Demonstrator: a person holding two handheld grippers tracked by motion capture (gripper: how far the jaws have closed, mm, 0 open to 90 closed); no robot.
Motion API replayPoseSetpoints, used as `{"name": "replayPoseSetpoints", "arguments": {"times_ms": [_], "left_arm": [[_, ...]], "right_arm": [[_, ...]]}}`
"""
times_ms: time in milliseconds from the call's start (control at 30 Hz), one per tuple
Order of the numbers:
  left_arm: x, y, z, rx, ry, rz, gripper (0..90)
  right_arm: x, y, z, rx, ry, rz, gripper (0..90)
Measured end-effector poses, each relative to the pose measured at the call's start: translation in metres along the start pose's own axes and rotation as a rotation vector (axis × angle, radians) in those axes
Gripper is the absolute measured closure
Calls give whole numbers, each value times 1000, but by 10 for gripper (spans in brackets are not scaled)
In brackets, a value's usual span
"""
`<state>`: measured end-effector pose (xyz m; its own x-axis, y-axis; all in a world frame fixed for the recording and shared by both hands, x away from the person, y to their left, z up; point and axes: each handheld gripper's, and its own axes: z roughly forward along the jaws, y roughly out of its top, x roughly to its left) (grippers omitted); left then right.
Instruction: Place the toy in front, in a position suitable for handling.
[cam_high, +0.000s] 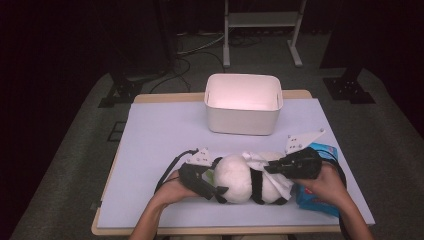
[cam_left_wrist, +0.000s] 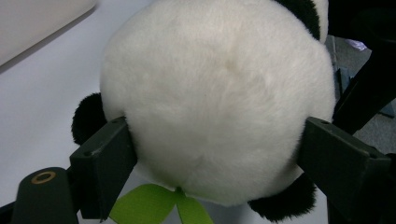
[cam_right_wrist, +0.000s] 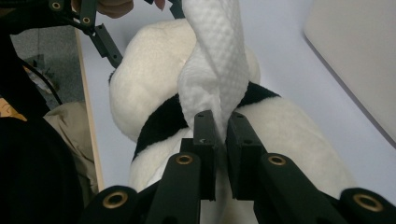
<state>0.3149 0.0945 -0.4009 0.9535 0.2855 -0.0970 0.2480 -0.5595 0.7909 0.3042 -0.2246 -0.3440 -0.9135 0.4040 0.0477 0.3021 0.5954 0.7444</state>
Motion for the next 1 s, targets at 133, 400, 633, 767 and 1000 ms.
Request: {"name": "replayPoseSetpoints", "arguments": {"times_ms": [133, 400, 633, 767, 1000], "left_arm": [[0, 0, 0, 0, 6, 12, 135], [1, 2, -1, -3, 17, 26, 137], [-1, 4, 0, -7, 19, 31, 137], [-1, 5, 0, -6, 22, 39, 137], [-1, 4, 0, -11, 23, 38, 137]], "right_arm": [[-1, -8, -10, -8, -3, 12, 823], [-7, -22, -30, -14, -36, 45, 823], [-3, -9, -18, -4, -18, 21, 823], [2, 4, 0, 23, 13, -16, 823], [-1, 11, 9, 35, 26, -25, 822]]}}
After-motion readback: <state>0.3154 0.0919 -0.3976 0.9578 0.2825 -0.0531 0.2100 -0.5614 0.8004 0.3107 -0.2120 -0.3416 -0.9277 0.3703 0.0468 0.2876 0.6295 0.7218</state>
